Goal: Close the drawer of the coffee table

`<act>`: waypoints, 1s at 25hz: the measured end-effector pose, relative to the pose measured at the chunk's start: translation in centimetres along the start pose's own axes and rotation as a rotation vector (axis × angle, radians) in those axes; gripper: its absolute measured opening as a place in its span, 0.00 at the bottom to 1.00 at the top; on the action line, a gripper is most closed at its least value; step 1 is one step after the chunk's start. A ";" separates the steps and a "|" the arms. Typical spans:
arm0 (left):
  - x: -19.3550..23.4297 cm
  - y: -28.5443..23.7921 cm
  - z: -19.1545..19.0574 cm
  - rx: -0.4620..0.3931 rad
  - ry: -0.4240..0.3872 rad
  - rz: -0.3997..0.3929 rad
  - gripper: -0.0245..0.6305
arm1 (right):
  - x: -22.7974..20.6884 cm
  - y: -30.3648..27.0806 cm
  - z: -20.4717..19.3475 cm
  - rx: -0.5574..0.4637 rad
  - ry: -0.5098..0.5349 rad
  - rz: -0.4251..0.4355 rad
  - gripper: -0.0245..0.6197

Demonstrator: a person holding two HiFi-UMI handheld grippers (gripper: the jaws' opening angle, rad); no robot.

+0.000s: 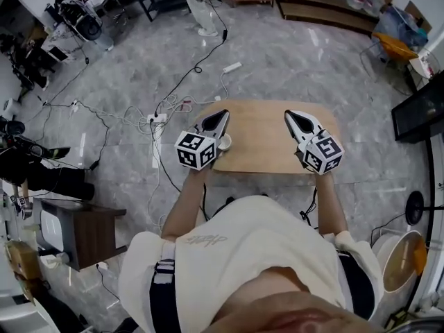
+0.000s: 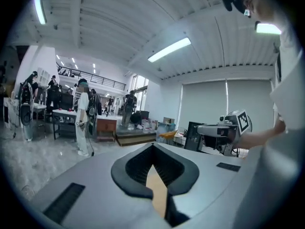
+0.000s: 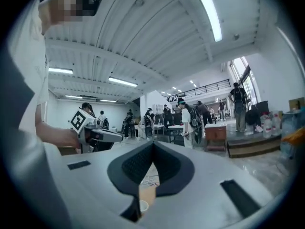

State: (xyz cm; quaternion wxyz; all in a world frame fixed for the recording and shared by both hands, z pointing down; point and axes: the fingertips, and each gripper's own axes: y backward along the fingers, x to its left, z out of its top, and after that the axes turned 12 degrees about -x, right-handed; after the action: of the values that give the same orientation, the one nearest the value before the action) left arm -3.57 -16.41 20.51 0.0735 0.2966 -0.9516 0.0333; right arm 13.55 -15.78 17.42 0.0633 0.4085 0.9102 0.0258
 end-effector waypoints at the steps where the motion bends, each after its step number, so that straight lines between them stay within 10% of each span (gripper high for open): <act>1: 0.2 0.4 1.4 -0.023 -0.014 0.004 0.04 | 0.5 0.0 0.8 -0.013 0.016 0.000 0.03; 14: -0.1 4.0 8.2 -0.130 -0.212 0.047 0.04 | 4.3 -0.5 6.6 -0.205 0.006 -0.019 0.03; 25: 0.6 6.4 4.8 -0.075 -0.134 0.107 0.04 | 6.1 0.5 4.9 -0.152 0.020 -0.025 0.03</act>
State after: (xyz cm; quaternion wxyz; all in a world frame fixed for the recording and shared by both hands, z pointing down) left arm -8.26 -11.97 15.78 0.0189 0.2440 -0.9694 -0.0185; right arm 10.58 -10.97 12.03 0.0853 0.3911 0.9111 0.0983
